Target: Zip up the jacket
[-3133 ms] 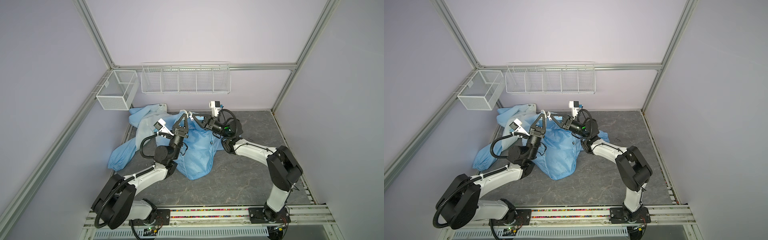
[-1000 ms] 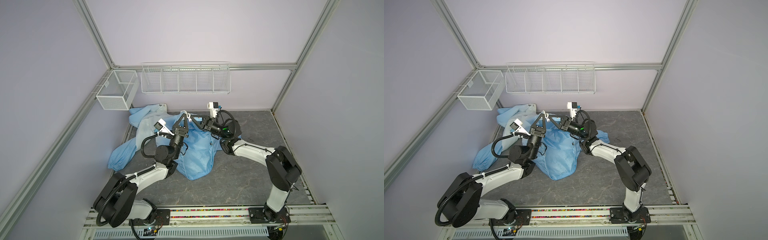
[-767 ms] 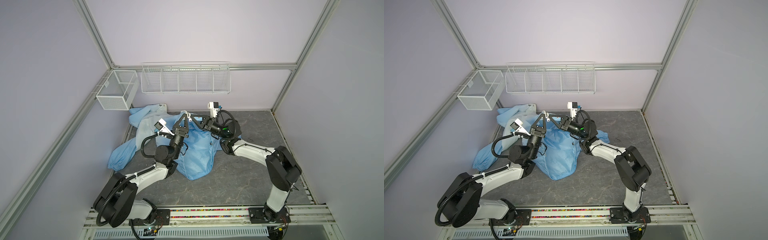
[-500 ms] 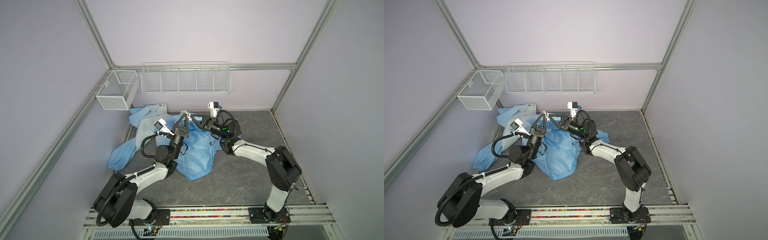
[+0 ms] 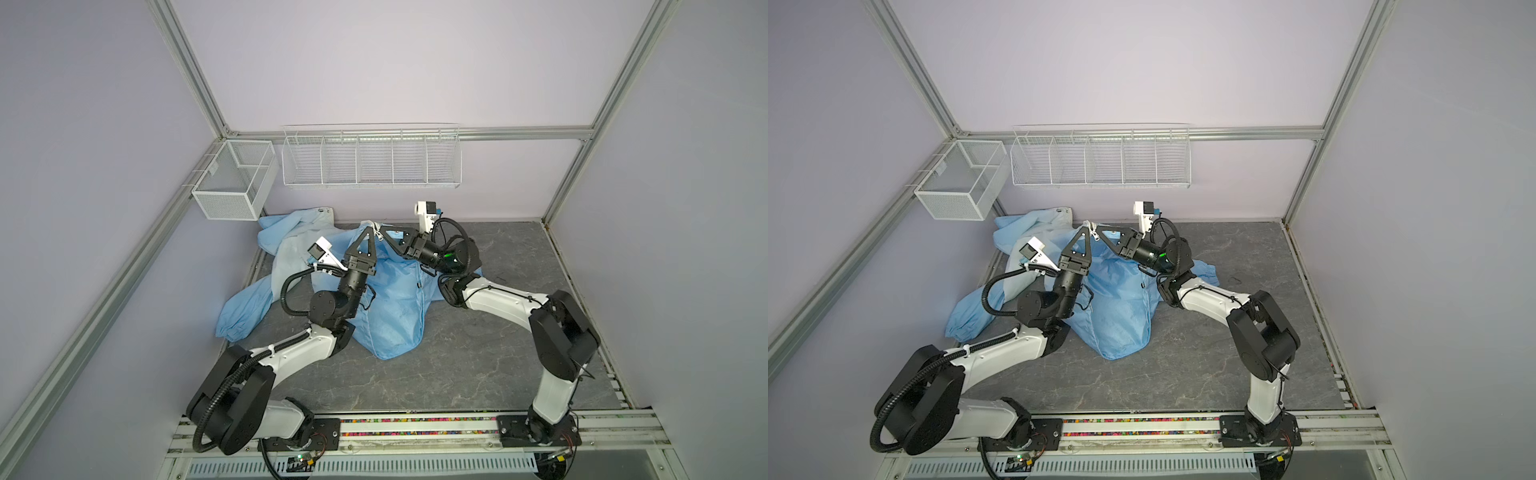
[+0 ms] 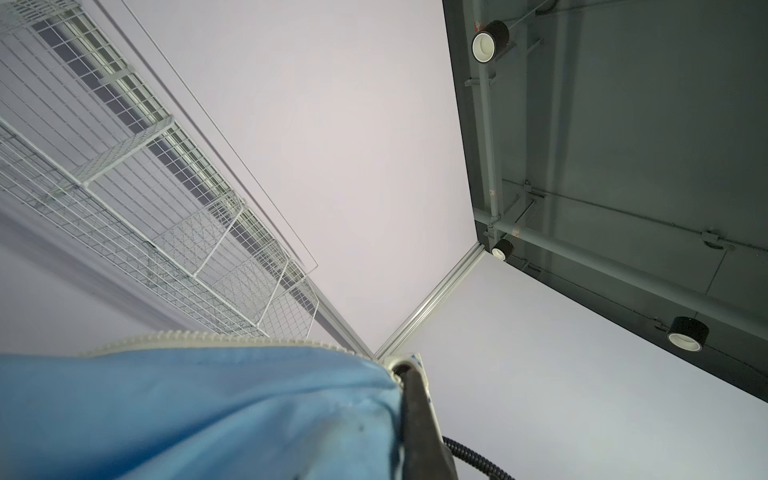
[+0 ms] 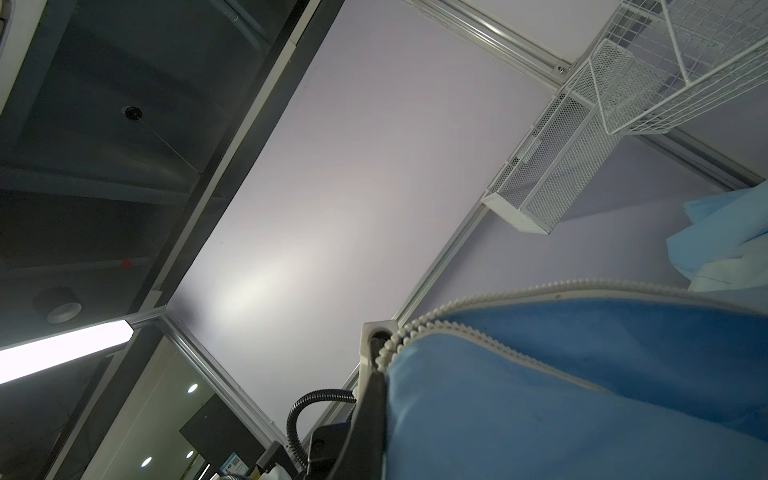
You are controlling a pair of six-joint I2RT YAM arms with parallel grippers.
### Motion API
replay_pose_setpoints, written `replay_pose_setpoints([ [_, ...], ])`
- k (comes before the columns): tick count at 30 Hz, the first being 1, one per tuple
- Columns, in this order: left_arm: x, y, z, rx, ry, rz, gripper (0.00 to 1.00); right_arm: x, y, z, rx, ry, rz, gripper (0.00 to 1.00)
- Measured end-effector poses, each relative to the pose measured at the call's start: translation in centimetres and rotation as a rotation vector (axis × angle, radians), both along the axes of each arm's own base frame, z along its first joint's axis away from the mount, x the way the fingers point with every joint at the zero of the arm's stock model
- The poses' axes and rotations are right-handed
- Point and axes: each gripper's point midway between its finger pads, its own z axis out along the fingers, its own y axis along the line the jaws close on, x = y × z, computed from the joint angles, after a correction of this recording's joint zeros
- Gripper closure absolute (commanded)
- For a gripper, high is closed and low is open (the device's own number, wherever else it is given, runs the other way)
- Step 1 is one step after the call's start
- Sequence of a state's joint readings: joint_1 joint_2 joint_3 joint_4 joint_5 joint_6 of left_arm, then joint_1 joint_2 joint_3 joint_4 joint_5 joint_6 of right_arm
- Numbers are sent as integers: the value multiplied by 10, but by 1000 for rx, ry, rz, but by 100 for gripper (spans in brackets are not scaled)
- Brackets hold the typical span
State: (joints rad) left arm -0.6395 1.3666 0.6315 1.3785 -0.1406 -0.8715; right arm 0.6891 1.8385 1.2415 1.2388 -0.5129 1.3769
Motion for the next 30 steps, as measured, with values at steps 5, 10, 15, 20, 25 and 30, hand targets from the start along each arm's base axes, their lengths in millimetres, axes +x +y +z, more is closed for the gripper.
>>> replay_pose_setpoints([
  [5, 0, 0, 0, 0, 0, 0, 100, -1, 1, 0, 1, 0, 2, 93],
  [10, 0, 1, 0, -3, 0, 4, 100, -2, 2, 1, 8, 10, 2, 93],
  [15, 1, 2, 0, -8, 1, 11, 100, -3, 3, 3, 20, 15, 1, 93],
  [20, 2, 3, -1, -5, 2, 22, 100, -7, 6, 5, 29, 13, 4, 93],
  [25, 2, 3, -1, -4, 2, 25, 100, -6, 6, 5, 32, 16, -1, 93],
  [30, 2, 3, -2, -3, 3, 20, 100, -4, 5, 5, 34, 21, -3, 93],
])
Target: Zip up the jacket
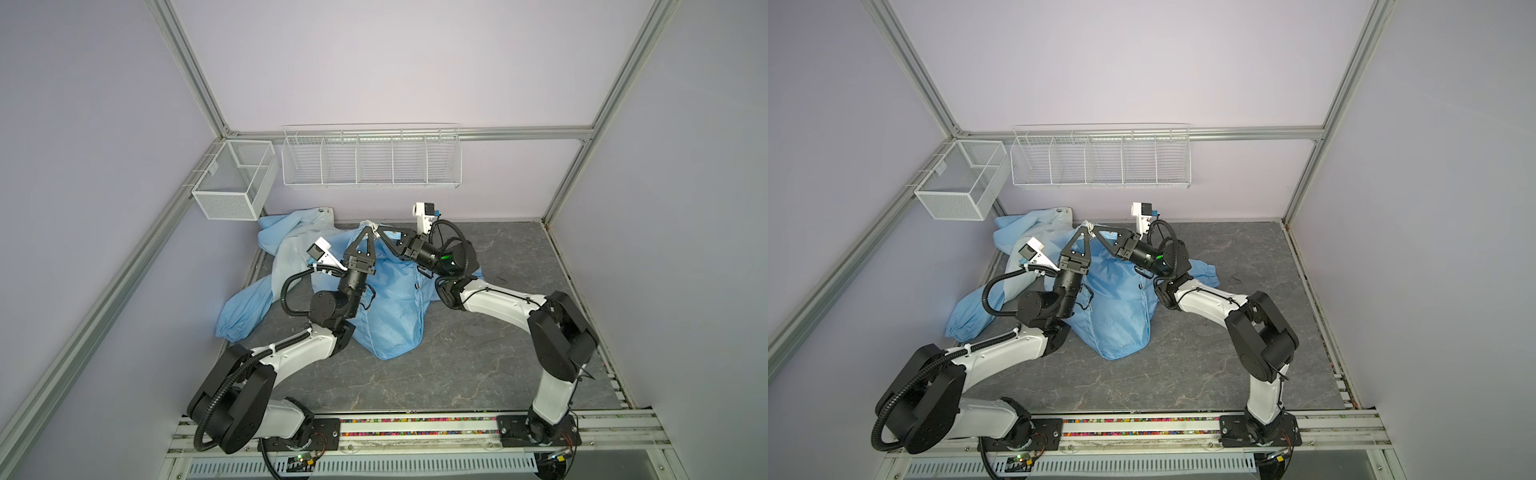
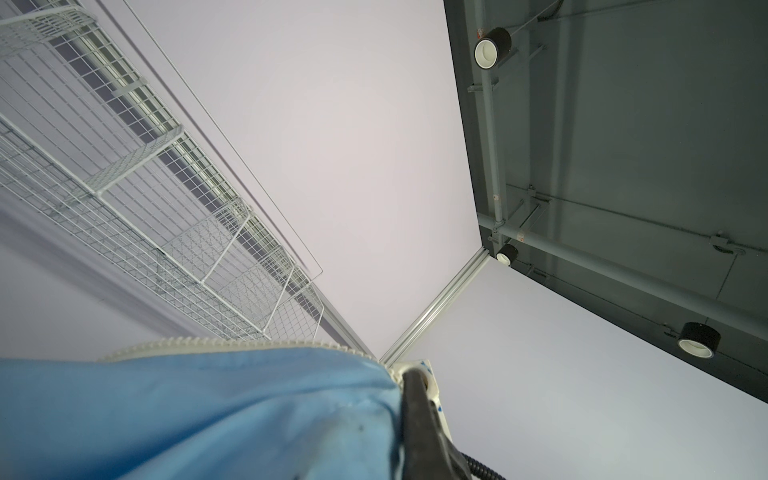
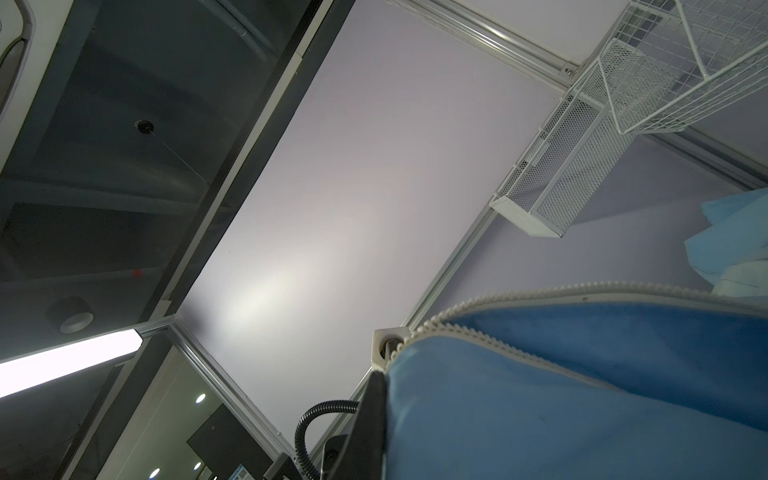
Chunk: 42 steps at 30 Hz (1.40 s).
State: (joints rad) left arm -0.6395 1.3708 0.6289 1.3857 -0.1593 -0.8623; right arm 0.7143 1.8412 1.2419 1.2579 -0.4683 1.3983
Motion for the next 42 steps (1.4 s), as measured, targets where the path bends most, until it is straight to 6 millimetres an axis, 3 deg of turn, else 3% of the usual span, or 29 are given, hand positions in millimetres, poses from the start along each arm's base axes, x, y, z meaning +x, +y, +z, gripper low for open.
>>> replay_pose_setpoints([
  [13, -6, 3, -13, 14, 58, -28, 100, 4, 3, -13, -22, 16, 27, 93],
  [28, -3, 3, -14, -4, 66, -30, 100, 3, 5, -10, -16, 23, 30, 93],
  [42, 14, -2, -11, -39, 58, -21, 100, 15, 4, -7, 45, 65, -48, 93],
])
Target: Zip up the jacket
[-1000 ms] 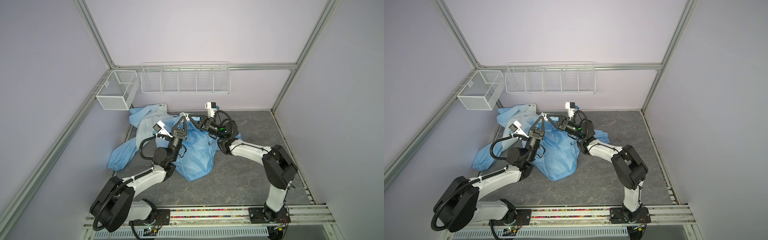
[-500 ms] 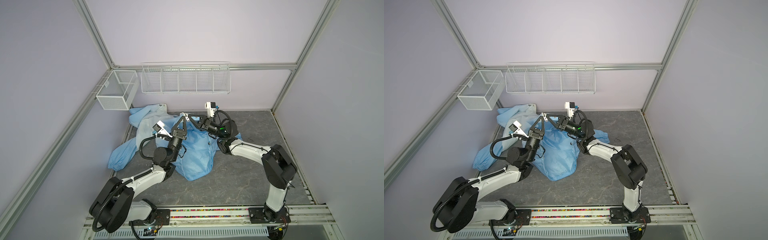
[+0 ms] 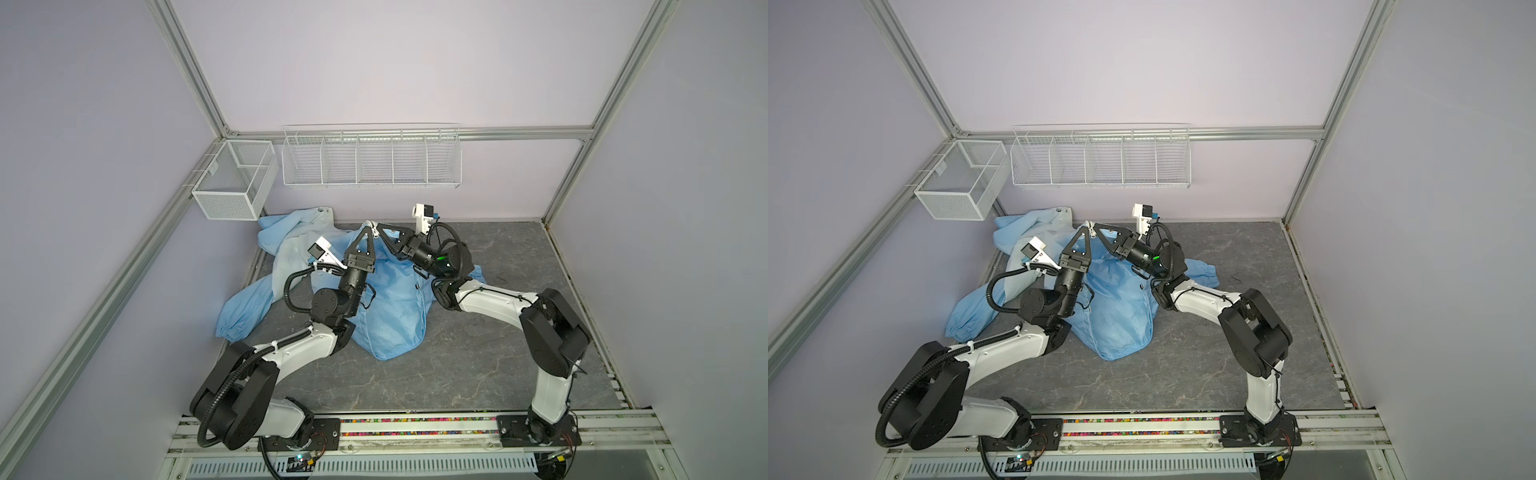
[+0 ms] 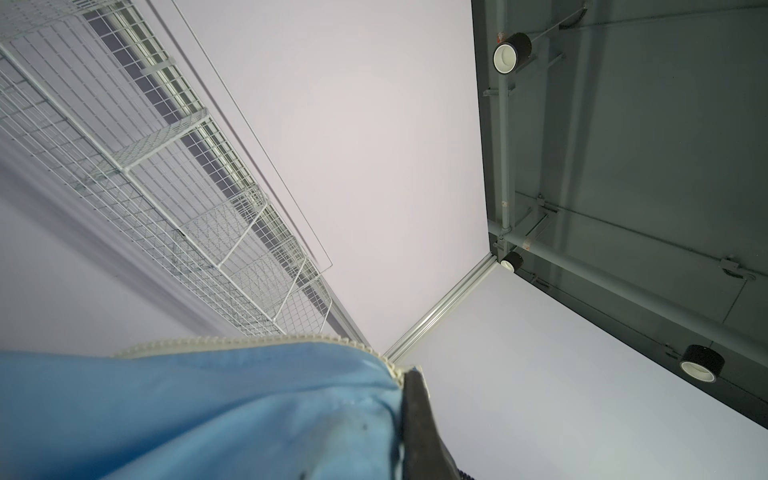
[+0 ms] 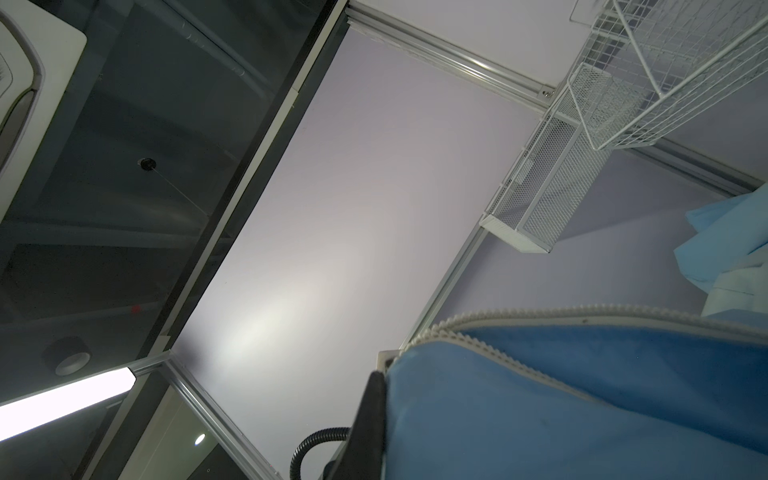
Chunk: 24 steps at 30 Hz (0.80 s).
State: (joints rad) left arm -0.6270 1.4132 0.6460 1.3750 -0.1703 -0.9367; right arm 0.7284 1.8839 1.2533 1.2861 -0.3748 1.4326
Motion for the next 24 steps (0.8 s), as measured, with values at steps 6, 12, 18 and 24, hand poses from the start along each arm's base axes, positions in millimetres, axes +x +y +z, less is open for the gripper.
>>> replay_pose_setpoints([
  [6, 8, -3, 0, -16, -4, -5, 100, 7, -1, 0, 16, 11, -29, 93],
  [12, 9, -3, -1, -28, -3, -4, 100, 11, 0, 0, 25, 11, -38, 93],
  [18, 5, -9, -15, -2, 22, -28, 100, 21, -1, -9, 24, 26, -35, 93],
  [24, 3, -7, -23, -4, 33, -30, 100, 21, 2, -16, -4, 36, -16, 93],
])
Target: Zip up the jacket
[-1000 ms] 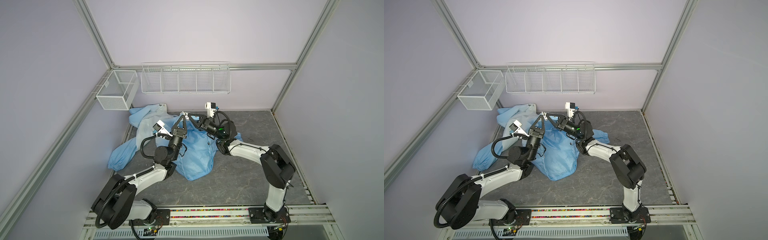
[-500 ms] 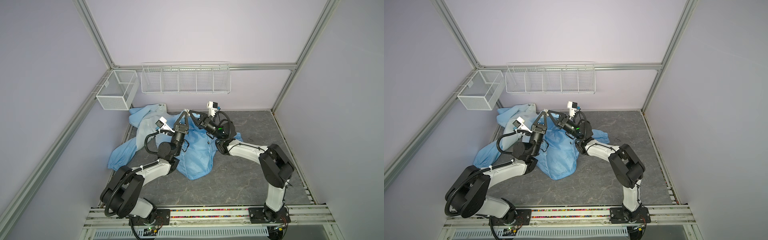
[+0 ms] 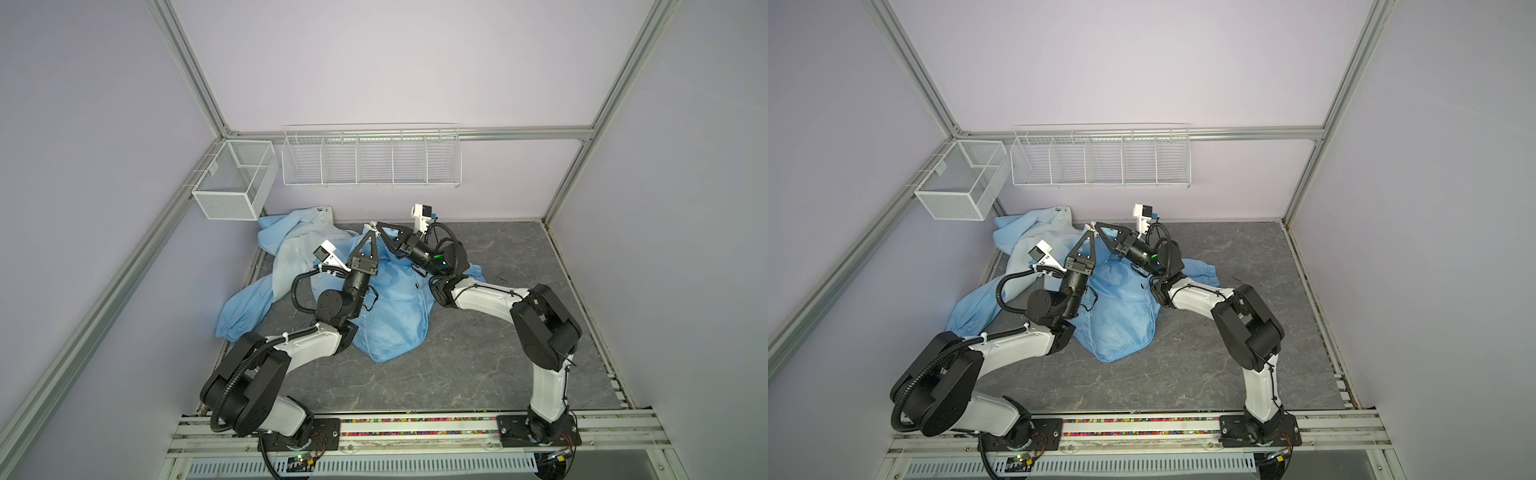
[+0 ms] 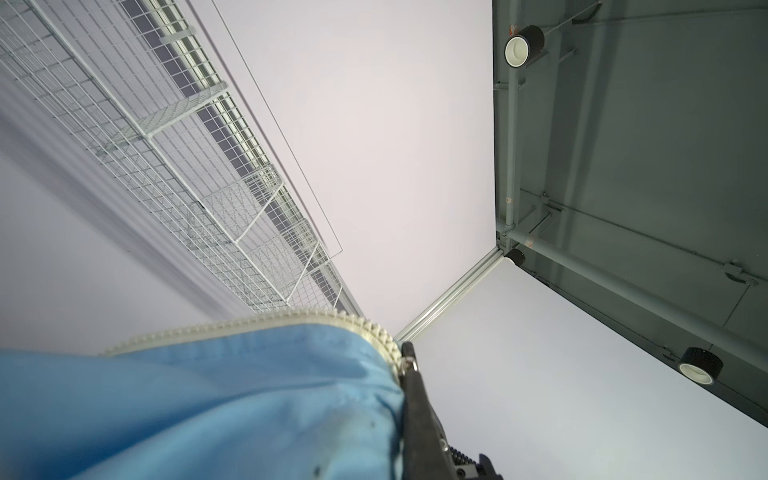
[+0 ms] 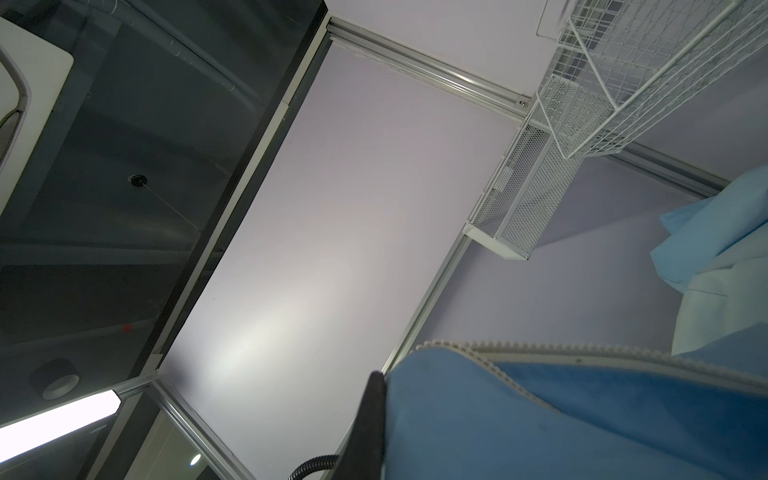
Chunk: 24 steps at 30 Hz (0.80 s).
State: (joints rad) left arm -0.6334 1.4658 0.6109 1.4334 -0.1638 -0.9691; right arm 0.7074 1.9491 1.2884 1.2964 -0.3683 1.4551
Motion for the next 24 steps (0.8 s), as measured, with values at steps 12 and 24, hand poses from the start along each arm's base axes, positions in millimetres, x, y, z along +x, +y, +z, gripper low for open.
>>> replay_pose_setpoints([
  [12, -5, 2, -3, 13, 20, -2, 100, -2, 1, -7, -24, 3, 21, 93],
  [24, -24, -12, -36, 194, 230, -91, 100, 14, -33, -74, -262, 155, 1, 42],
])
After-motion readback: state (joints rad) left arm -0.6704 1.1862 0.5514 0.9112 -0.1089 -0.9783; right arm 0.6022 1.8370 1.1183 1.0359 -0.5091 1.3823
